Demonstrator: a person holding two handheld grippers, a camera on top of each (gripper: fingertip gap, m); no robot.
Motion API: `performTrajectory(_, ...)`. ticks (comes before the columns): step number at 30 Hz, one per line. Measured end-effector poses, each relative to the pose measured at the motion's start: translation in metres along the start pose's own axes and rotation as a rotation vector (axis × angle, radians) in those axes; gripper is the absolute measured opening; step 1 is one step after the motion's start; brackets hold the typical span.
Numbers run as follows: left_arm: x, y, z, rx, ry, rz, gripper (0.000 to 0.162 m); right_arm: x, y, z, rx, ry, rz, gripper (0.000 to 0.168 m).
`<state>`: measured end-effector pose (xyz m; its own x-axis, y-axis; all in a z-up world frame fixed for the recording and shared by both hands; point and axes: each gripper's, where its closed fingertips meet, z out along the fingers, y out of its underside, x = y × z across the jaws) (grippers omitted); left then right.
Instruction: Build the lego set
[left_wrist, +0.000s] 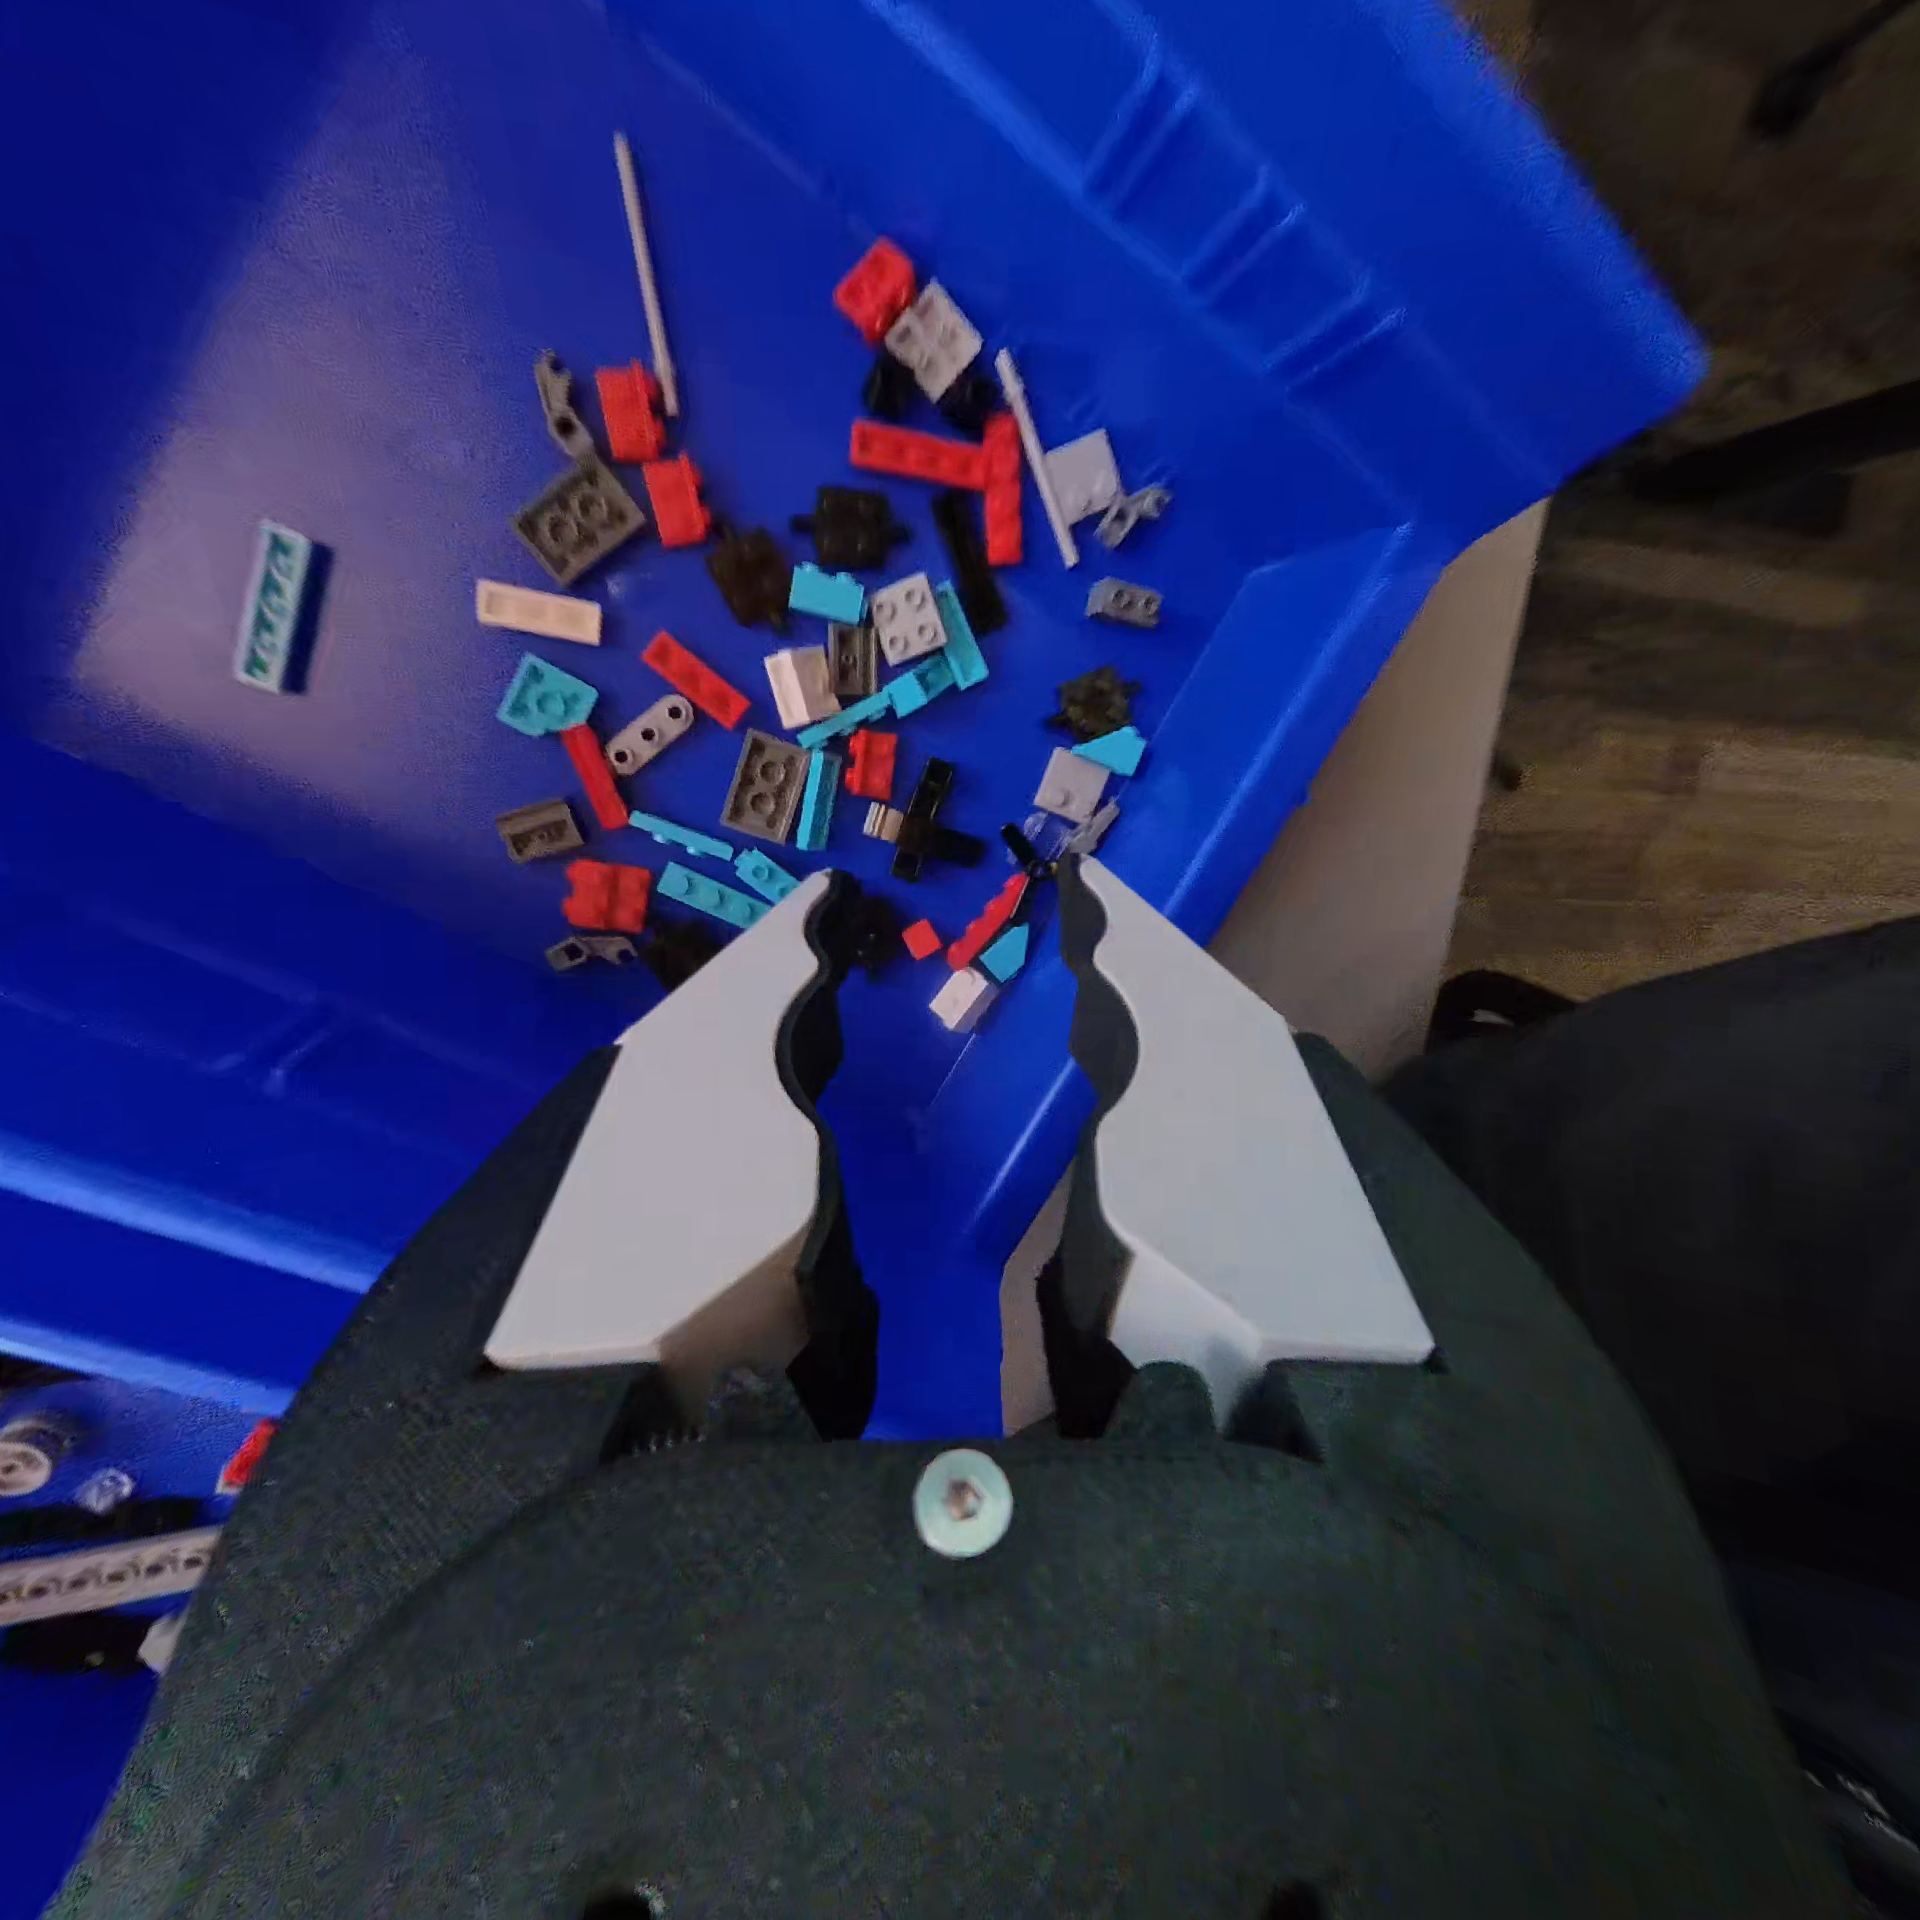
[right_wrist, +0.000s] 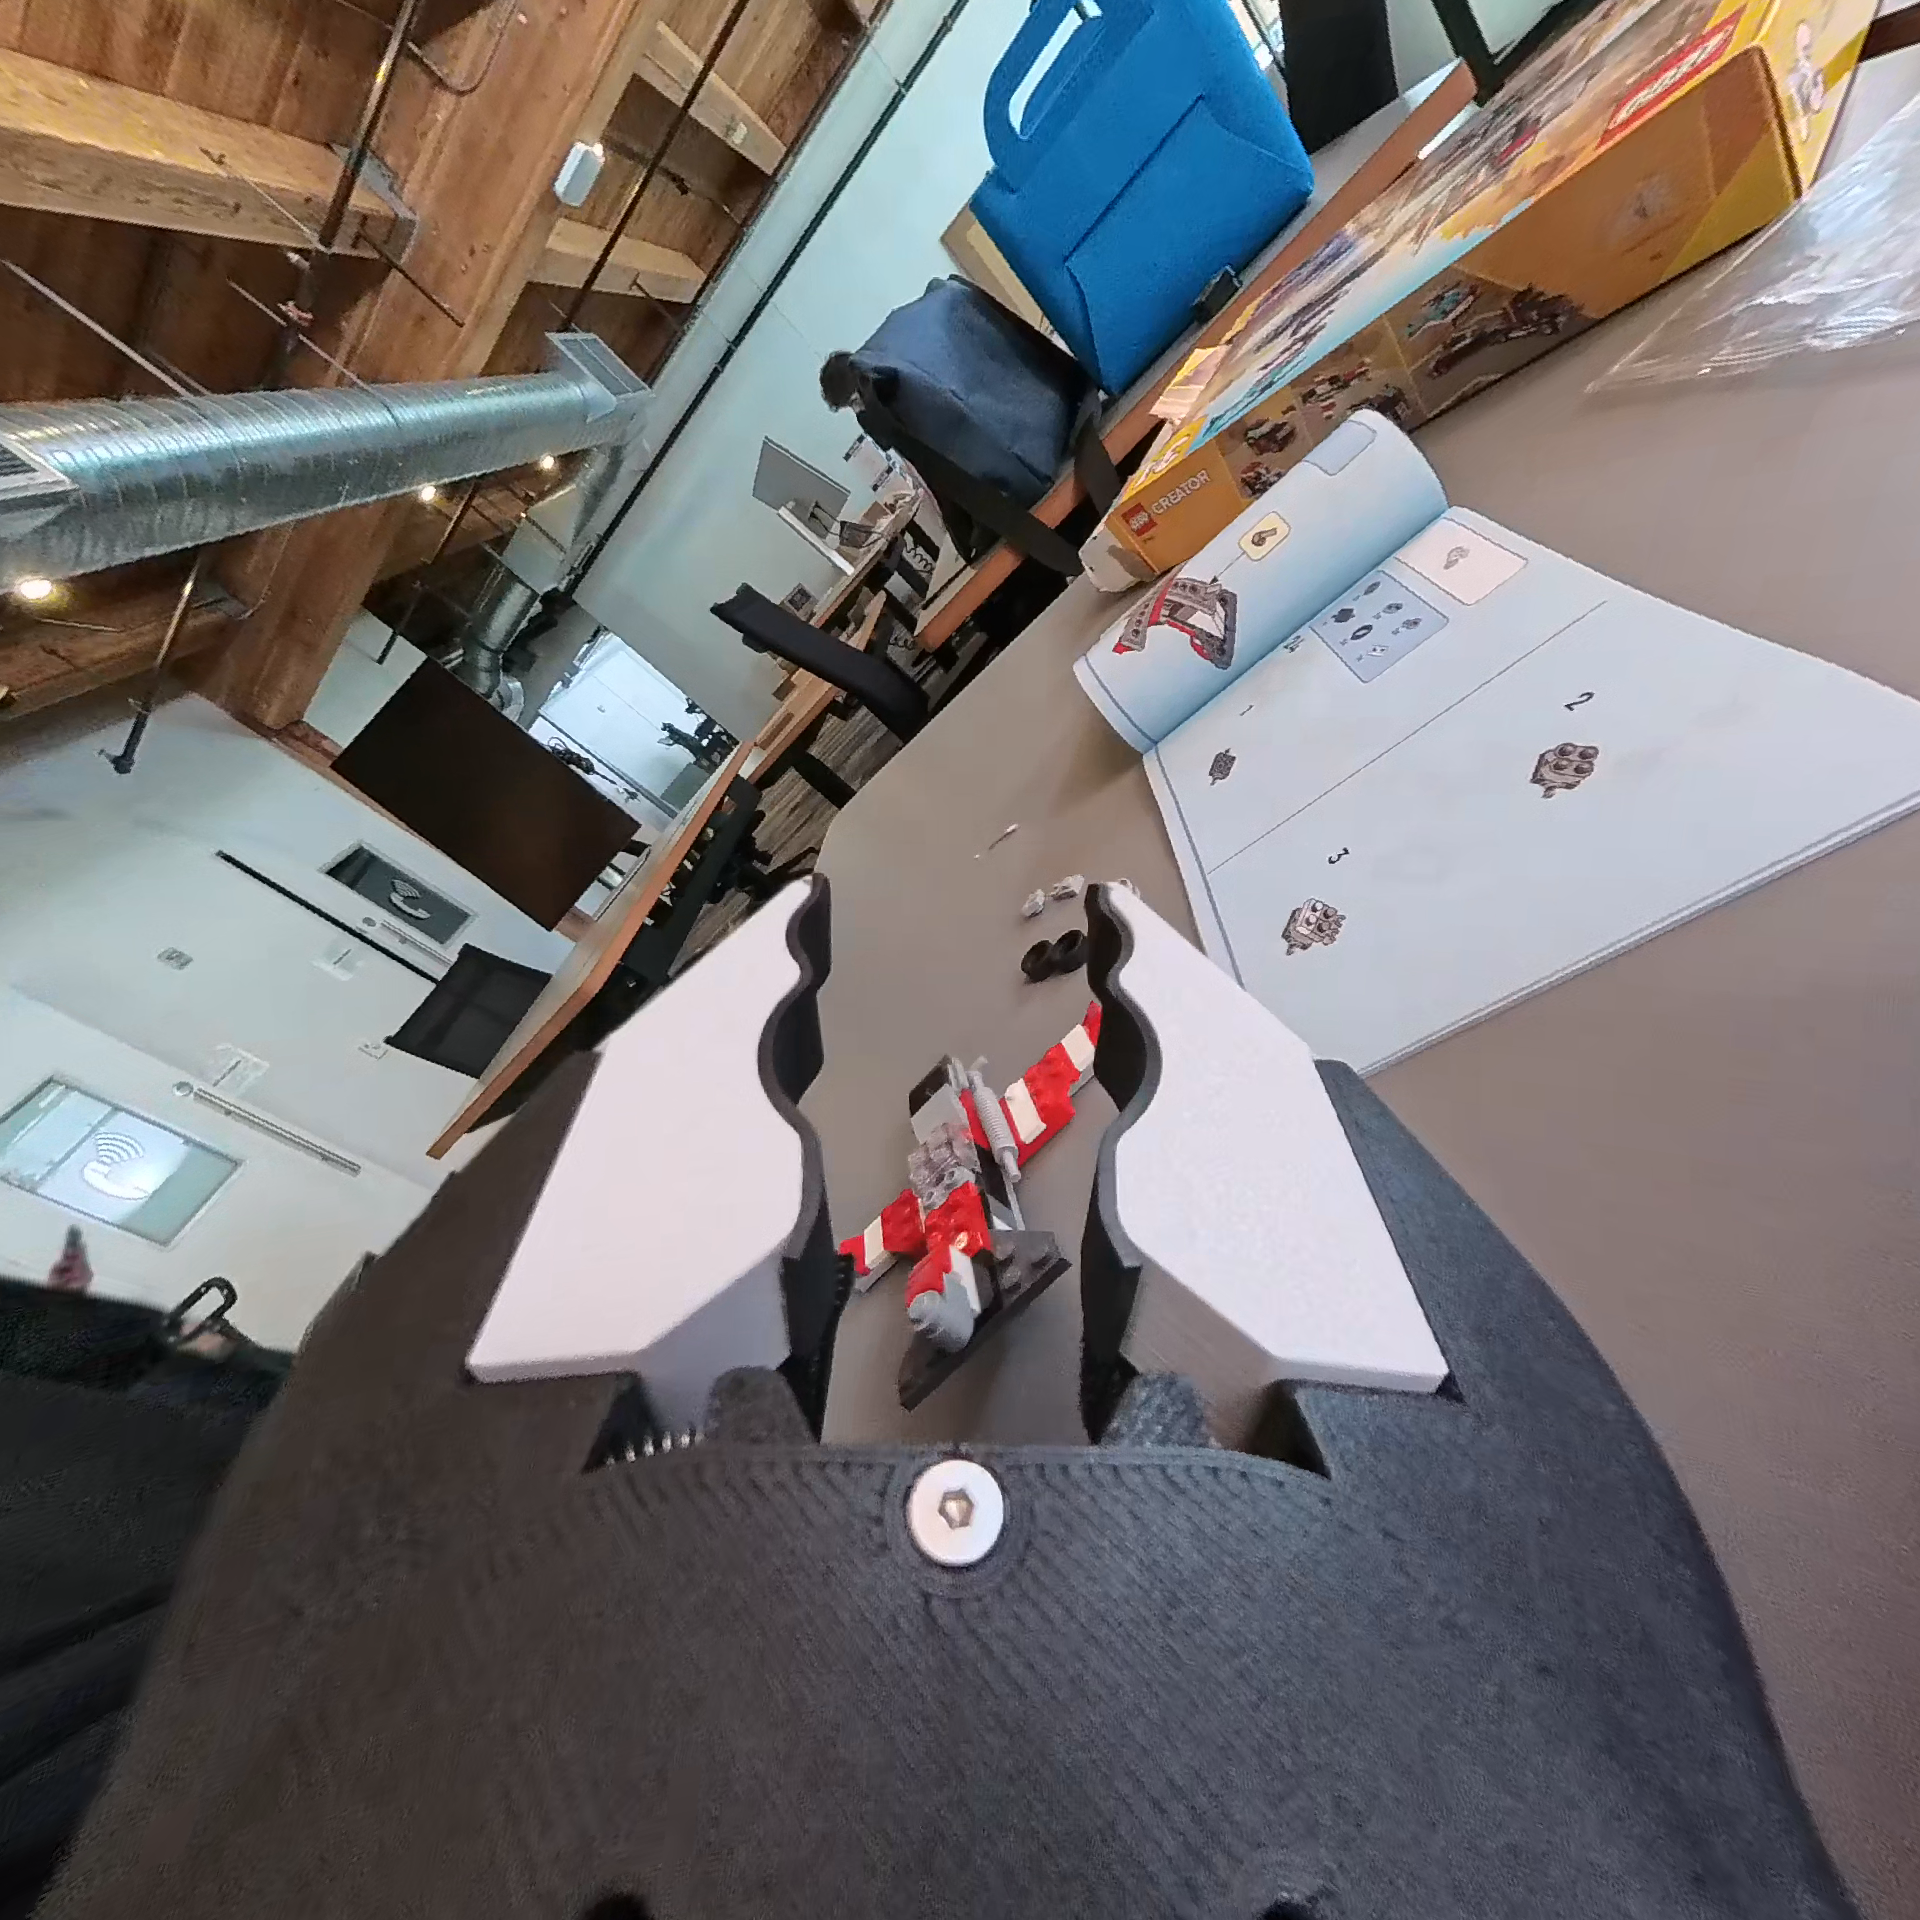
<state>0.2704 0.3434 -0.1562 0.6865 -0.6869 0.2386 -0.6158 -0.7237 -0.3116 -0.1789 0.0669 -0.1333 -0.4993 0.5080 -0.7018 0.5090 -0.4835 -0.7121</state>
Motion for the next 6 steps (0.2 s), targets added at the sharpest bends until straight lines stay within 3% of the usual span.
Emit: performTrajectory(6, -0.024, 0.029, 0.031, -0.214, -0.210, 0.036, 0.036, -0.004, 0.002, 0.000, -0.008, -0.002, -0.031, 0.049)
